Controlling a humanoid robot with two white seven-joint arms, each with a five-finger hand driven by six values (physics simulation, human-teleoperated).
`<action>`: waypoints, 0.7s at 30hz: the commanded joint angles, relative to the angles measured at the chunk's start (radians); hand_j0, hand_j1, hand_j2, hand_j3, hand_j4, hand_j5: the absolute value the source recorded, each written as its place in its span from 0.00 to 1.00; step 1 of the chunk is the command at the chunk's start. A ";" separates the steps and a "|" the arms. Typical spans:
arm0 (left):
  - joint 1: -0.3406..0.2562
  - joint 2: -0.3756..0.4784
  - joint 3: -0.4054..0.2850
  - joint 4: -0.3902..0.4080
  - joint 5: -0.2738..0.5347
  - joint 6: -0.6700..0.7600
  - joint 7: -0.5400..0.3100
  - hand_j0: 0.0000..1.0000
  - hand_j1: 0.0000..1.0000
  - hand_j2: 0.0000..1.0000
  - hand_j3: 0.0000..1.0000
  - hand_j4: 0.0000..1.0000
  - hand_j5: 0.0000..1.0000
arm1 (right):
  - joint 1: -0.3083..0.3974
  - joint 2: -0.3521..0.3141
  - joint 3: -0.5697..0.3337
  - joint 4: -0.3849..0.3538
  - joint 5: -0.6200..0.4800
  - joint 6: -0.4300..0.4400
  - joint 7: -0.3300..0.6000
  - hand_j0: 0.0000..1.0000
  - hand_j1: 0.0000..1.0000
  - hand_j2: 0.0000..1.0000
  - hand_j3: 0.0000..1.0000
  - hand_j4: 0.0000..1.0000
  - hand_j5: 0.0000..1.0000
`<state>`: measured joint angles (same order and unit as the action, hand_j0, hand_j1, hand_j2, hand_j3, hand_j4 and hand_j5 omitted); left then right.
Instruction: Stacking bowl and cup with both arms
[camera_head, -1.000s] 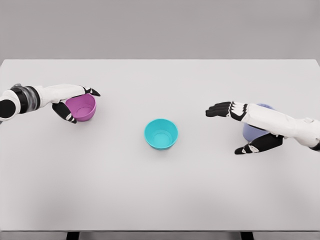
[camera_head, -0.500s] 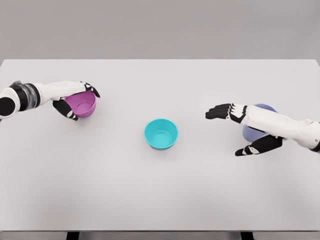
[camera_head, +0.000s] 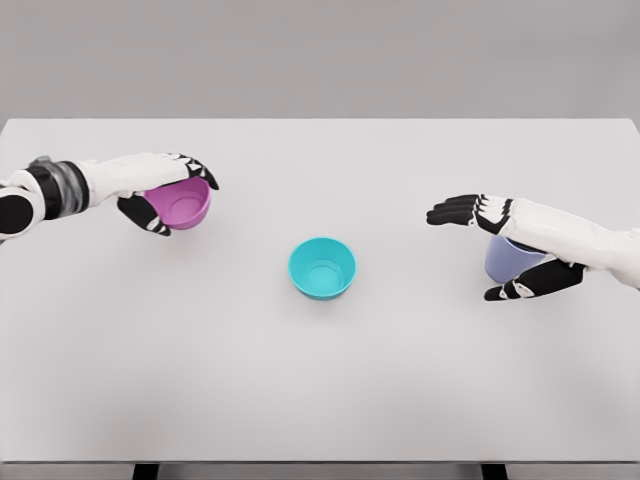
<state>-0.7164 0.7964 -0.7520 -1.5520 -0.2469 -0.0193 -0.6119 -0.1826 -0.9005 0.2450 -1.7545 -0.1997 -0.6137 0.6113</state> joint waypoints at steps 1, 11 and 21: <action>0.000 0.001 0.000 -0.022 0.001 0.001 0.001 0.71 0.71 0.71 0.71 0.71 0.71 | 0.000 0.002 -0.001 0.000 -0.009 0.003 0.000 1.00 1.00 1.00 1.00 1.00 1.00; 0.002 0.003 -0.003 -0.091 0.005 -0.001 0.001 0.71 0.71 0.71 0.71 0.71 0.71 | 0.008 -0.002 0.002 0.000 -0.007 0.003 0.000 1.00 1.00 1.00 1.00 1.00 1.00; 0.003 0.018 -0.010 -0.161 0.012 -0.001 0.001 0.71 0.71 0.71 0.71 0.71 0.71 | 0.009 0.000 0.002 0.000 -0.007 0.003 0.000 1.00 1.00 1.00 1.00 1.00 1.00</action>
<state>-0.7133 0.8132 -0.7614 -1.7002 -0.2385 -0.0208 -0.6120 -0.1733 -0.8996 0.2471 -1.7538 -0.1989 -0.6137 0.6113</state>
